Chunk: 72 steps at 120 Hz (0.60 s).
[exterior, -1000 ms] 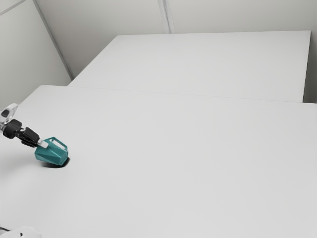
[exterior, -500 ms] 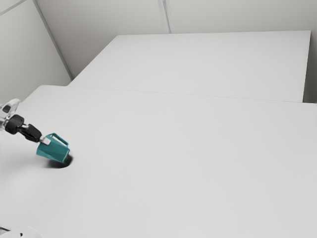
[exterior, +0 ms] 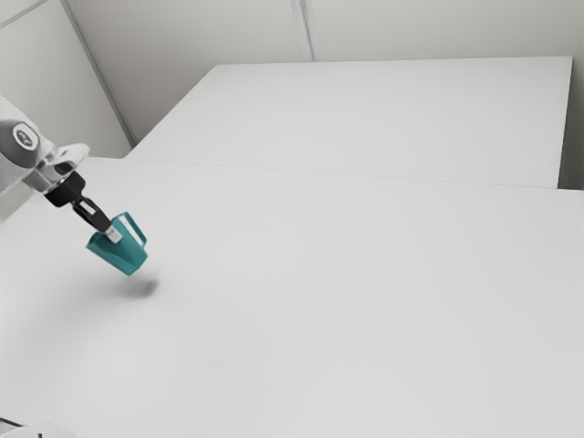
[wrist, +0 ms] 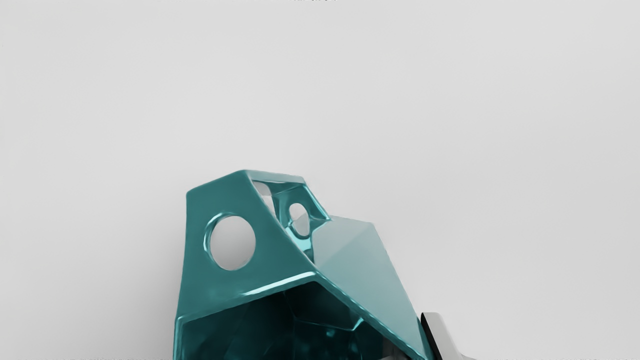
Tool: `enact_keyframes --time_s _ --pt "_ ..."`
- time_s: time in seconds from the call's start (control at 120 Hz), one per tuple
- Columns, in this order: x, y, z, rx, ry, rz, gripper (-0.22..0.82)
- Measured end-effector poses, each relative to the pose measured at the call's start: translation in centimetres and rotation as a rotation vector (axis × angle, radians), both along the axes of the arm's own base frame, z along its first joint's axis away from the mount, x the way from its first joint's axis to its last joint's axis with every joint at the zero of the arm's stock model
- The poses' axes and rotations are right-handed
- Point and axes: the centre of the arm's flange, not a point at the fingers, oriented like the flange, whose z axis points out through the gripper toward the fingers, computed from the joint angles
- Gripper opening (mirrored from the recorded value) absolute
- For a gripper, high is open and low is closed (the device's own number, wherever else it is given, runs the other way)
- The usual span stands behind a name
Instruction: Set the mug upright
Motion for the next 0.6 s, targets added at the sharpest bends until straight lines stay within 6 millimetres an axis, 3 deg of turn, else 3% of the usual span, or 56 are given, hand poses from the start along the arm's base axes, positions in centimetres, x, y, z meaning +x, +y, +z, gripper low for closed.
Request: enact_keyframes --time_s 0.133,0.45,0.525,0.6 --pt "2.3 -4.2 1.2 0.153 0.001 -0.052 -0.18" --pt "6.5 -17.2 1.6 0.282 -0.019 -0.103 -0.18" --pt "6.8 -19.1 1.5 0.288 -0.020 -0.090 -0.18" --pt "6.5 -19.8 1.2 0.295 -0.010 -0.056 -0.18"
